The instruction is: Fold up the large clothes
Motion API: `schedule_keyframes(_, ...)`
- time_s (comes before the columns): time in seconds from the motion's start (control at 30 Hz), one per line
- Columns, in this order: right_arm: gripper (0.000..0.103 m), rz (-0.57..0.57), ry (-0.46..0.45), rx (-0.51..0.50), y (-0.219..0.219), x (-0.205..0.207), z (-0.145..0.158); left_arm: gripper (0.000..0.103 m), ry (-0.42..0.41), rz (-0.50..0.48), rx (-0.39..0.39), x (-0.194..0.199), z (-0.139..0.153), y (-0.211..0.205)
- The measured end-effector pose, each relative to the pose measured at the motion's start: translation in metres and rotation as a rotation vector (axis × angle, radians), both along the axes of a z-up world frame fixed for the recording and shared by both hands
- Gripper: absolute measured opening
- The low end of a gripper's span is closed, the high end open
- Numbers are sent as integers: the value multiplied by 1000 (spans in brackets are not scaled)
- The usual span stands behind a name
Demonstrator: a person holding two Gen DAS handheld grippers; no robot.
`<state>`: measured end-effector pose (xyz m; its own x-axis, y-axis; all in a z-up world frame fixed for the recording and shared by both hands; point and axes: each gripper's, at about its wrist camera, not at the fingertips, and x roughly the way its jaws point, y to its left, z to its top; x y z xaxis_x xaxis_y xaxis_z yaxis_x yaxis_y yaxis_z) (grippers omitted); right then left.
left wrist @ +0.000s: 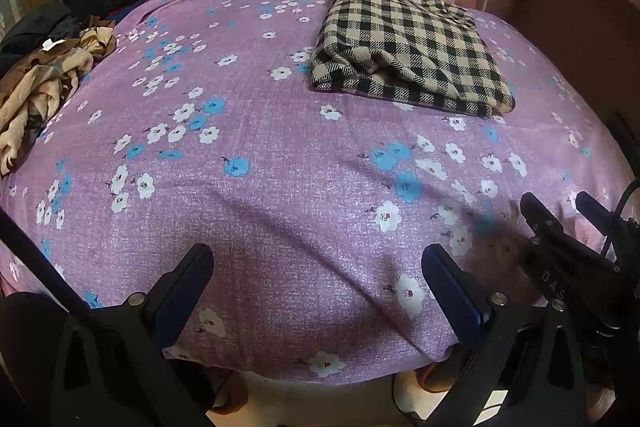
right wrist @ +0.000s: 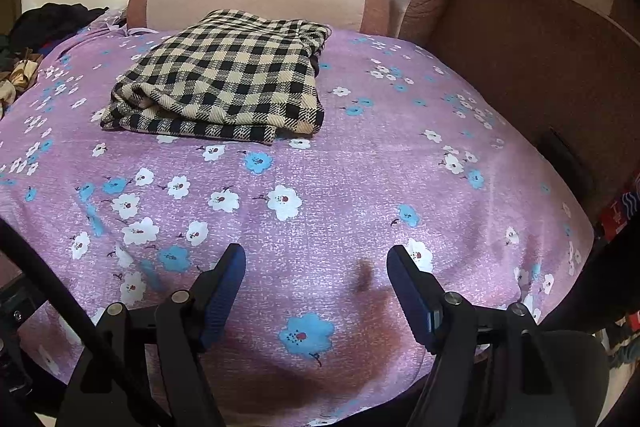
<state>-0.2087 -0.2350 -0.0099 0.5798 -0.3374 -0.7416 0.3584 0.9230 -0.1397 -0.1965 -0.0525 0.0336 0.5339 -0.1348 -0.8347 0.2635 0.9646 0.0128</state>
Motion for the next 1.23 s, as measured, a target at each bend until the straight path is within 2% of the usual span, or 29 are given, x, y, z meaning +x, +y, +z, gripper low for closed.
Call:
schedule_keyframes(0.47,80,37,-42,-3,7,-3,6,103,31,18,-9,4,-6,3)
schedule_keyframes(0.9,80,49,-90,0,18,-13,25,103,-17,19,-38,-7,15,8)
schedule_keyframes(1.23,82,77,-124,10,30,-25,47,103,-99,-1,-74,-27,42,16)
